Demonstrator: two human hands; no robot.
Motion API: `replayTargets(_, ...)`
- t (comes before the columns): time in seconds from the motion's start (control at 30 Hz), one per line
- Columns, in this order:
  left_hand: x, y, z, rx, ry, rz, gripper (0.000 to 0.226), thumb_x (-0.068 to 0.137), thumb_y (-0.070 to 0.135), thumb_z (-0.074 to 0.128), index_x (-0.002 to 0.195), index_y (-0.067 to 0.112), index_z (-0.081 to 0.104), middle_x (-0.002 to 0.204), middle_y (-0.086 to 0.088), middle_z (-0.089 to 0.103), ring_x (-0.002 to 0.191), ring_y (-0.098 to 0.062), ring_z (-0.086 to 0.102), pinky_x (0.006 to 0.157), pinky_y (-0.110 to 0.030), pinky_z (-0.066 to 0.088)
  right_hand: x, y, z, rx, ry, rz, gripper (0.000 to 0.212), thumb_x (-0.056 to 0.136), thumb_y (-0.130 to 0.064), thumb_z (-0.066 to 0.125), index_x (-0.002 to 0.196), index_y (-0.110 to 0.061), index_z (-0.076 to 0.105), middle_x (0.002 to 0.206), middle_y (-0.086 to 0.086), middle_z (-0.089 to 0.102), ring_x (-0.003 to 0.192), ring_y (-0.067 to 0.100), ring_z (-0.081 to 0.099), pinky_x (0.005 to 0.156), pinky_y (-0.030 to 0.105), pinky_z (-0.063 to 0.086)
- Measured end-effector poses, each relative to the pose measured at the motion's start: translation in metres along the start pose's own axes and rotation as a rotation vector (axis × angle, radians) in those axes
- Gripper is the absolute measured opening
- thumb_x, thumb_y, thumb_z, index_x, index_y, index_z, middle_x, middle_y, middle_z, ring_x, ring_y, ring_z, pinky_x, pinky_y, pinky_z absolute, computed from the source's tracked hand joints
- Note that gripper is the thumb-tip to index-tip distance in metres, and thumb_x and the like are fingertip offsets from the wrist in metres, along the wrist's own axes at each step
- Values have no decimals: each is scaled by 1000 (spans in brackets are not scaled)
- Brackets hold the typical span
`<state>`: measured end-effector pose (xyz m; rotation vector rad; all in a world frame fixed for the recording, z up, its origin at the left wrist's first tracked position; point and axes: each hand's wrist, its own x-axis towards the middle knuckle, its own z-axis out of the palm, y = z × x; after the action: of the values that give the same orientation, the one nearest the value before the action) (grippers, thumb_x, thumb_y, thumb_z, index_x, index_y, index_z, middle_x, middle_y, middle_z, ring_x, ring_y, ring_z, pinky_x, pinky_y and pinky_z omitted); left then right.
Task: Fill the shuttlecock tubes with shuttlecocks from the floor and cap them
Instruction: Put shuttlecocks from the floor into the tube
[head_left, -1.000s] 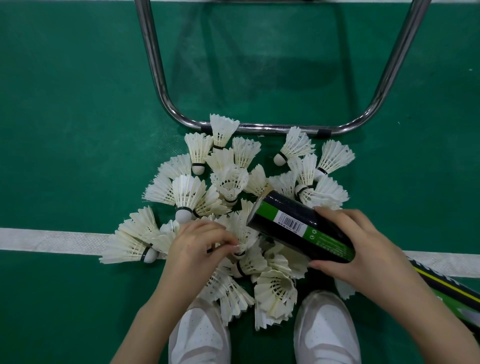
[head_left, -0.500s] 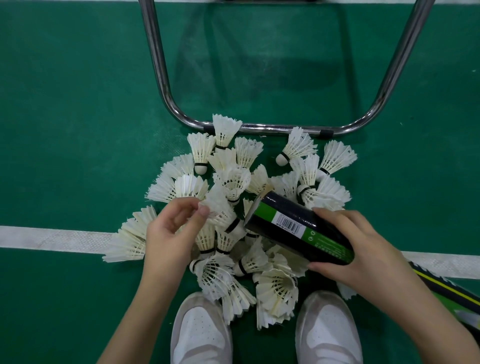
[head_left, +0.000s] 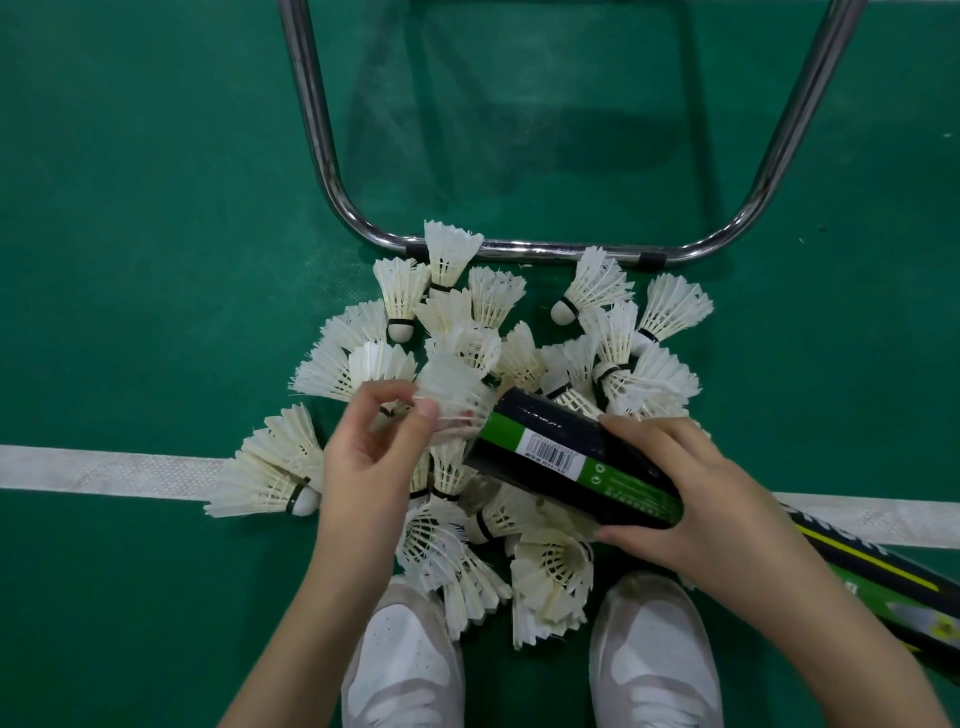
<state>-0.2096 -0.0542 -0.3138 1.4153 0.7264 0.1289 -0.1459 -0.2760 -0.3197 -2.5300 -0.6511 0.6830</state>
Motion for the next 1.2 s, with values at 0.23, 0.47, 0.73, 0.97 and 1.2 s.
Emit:
replayTargets(0.23,-2,5,15,30,-117,-3,4,90,20,54,89,17,56,59,13,67,52,6,56,50,-6,39,10,-5,-9,-31,-32,2,79,64,-61,65,130,-56,21,122,-23,33,104,14,48,84,33,43)
replayTargets(0.47,-5,7,22,68,-195,-14,32,66,32,68,96,24,58,85,7,74,77,-4,68,60,-13,50,14,-13,-22,-76,-46,2,79,67,-56,66,133,-52,23,125,-20,34,99,3,40,81,23,33)
replayTargets(0.73,-9,10,21,183,-259,29,25,68,21,74,91,24,64,84,13,72,80,-1,66,69,-16,53,0,-20,-23,-93,-18,-7,78,70,-53,66,133,-53,20,126,-20,32,90,-4,26,80,19,25)
replayTargets(0.97,-1,5,16,105,-297,-69,30,70,21,69,98,13,65,91,-8,72,81,-19,66,72,-26,56,1,-20,-11,-114,63,-25,79,69,-60,61,135,-51,17,127,-20,35,97,-4,30,82,21,26)
replayTargets(1.2,0,4,5,-1,-291,-91,29,74,17,65,102,11,65,93,-3,74,86,-12,69,70,-13,50,-2,-8,-4,-152,160,3,91,56,-57,74,130,-42,23,128,-7,49,112,19,47,91,29,31)
